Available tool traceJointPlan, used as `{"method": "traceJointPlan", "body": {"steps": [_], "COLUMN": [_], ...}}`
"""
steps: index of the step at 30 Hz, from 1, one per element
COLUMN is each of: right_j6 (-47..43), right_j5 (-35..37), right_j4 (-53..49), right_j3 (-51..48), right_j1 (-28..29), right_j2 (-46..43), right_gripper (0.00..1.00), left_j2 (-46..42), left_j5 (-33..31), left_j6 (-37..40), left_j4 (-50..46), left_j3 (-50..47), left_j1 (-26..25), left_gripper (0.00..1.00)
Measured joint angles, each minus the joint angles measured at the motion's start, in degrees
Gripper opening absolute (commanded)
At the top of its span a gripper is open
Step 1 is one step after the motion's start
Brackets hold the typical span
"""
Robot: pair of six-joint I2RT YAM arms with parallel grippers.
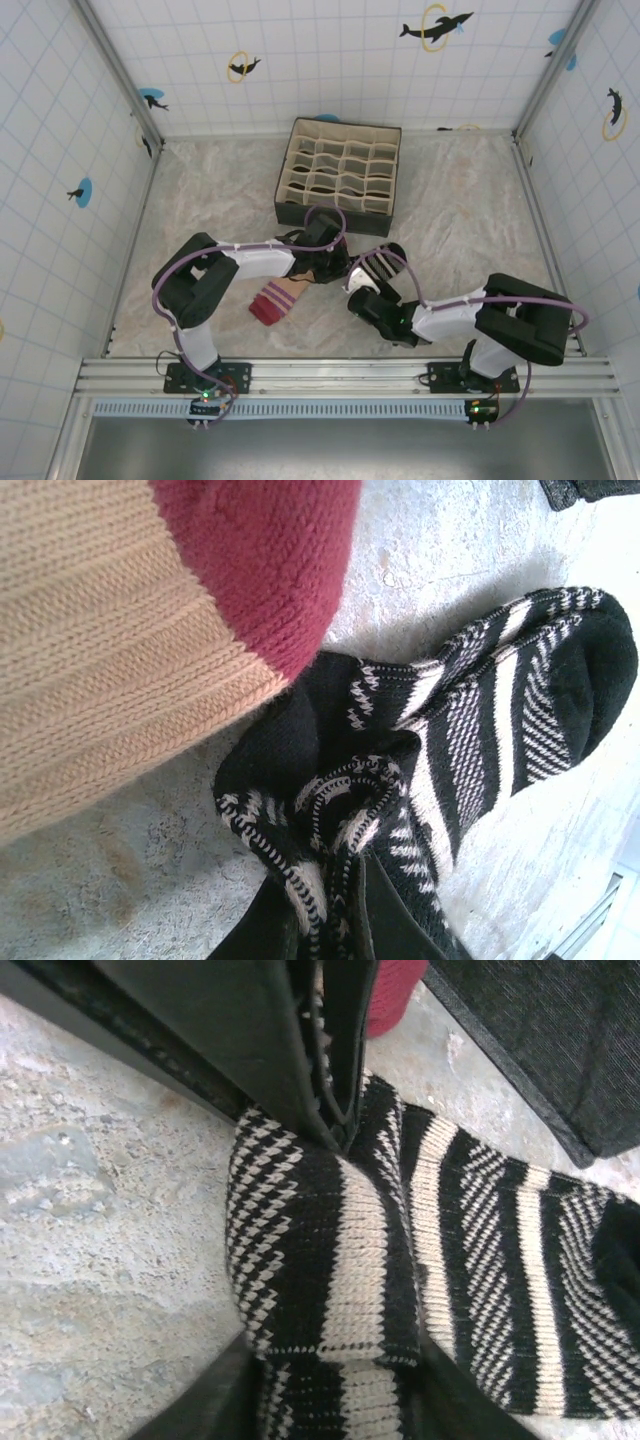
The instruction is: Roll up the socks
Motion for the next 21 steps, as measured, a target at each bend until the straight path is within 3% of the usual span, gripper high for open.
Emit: {"method": "traceJointPlan", "body": {"steps": [4,8,13,21], "right_j6": [2.21,4.35,6.86,11.15], "right_j5": [-2.60,-5.99,-12.83,-27.58], "right_j4": [1.38,3.06,5.01,9.09], "right_j3": [-0.94,-3.17,-5.16,-6.97], "right_j1": [-2.03,-4.90,-9.18,-18.05], "right_j2": [-0.59,-2.84,-5.16,-6.32], "right_gripper": [0.07,0.01,0.00,0.00], "left_j2": [-0.48,-1.03,-2.25,-5.77], "left_j5": [0.02,0.39,0.68,0.87], "left_j6": [-0.68,-0.96,-1.05,-1.03], "left_j4": [0.68,0.79,0.61,4.66], "left_j3": [-0.79,-1.09,-1.20,-3.41], "left_j1": [0.37,0.52,0.52,0.52], "left_gripper": [0.42,0.65,0.74,0.77]}}
